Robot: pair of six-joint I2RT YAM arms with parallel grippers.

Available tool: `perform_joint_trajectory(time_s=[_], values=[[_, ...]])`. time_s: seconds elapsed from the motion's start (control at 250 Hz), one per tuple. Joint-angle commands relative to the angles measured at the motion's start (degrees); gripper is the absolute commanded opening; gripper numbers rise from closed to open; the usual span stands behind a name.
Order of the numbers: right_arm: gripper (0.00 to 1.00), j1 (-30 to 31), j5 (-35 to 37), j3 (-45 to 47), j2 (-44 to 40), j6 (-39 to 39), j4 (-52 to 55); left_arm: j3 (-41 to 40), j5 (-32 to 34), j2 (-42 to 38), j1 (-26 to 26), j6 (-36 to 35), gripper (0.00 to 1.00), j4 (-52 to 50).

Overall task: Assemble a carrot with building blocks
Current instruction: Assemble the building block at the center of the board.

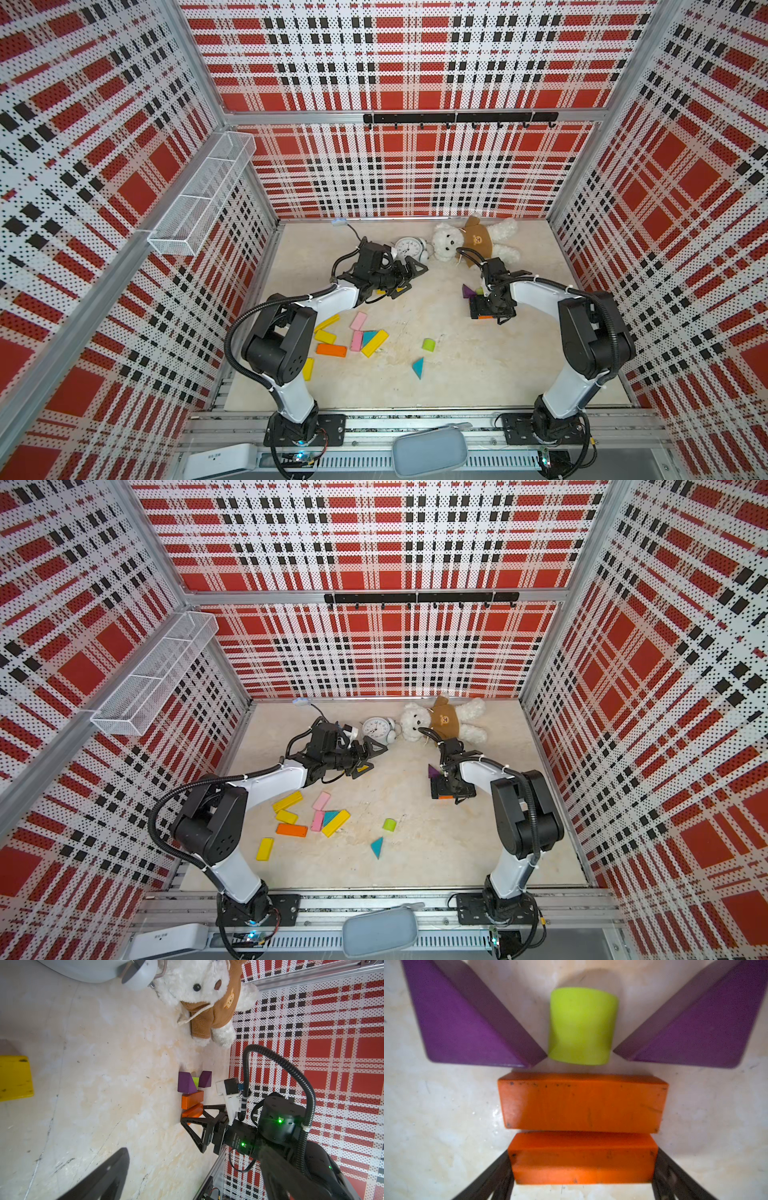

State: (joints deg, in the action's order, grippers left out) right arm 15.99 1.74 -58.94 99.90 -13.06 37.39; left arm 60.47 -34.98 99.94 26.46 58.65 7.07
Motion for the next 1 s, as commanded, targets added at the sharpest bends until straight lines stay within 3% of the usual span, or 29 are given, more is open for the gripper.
perform_joint_trajectory(time_s=[0.0, 0.997], values=[[0.90, -0.30, 0.01, -0.68, 1.60, 0.49, -1.87, 1.34, -0.54, 0.78, 0.15, -0.07, 0.99, 0.40], [0.92, -0.30, 0.27, -0.17, 2.32, -2.16, -3.33, 1.28, -0.71, 0.78, 0.34, 0.22, 0.99, 0.49]])
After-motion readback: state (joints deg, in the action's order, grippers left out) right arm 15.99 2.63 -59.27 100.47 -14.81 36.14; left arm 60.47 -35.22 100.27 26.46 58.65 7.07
